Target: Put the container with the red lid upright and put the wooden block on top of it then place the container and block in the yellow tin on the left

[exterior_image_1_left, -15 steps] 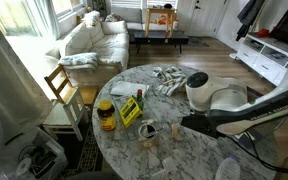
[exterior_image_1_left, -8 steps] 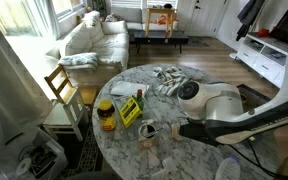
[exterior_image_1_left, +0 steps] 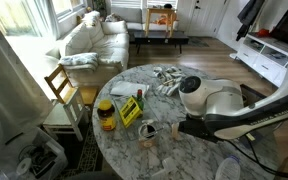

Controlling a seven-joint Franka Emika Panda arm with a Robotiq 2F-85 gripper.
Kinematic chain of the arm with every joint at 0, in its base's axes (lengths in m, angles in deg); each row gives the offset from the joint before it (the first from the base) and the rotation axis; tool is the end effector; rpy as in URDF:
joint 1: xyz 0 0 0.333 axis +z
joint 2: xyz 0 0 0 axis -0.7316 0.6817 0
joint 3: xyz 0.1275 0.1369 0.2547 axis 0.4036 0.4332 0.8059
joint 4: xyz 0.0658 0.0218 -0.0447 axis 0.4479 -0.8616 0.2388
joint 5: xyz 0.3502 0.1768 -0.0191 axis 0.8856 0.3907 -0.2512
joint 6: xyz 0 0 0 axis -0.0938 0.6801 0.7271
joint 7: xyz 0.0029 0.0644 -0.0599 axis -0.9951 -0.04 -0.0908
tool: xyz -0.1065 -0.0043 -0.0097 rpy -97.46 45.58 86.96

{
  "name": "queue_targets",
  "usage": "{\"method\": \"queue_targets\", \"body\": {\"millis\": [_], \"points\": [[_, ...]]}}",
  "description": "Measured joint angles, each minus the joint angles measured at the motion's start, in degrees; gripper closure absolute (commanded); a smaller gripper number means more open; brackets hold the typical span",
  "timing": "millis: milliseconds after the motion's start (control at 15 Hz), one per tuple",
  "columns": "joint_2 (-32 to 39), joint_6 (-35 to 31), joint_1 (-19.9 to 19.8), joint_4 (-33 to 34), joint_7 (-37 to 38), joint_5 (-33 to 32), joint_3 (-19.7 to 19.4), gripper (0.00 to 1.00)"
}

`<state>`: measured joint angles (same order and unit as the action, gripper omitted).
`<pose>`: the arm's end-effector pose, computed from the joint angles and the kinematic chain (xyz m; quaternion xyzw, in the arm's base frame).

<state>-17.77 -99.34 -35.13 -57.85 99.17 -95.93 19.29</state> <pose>0.5050 0.0484 0.2006 0.7946 -0.5496 0.0720 0.2479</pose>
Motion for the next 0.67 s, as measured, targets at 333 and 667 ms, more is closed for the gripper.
{"method": "queue_targets", "body": {"millis": [333, 667], "points": [[-4.30, -7.98, -6.27, -2.94, -13.19, 13.37, 0.60, 0.00], [-8.90, -15.52, -13.34, -9.23, -34.30, 33.38, 1.21, 0.00]]}}
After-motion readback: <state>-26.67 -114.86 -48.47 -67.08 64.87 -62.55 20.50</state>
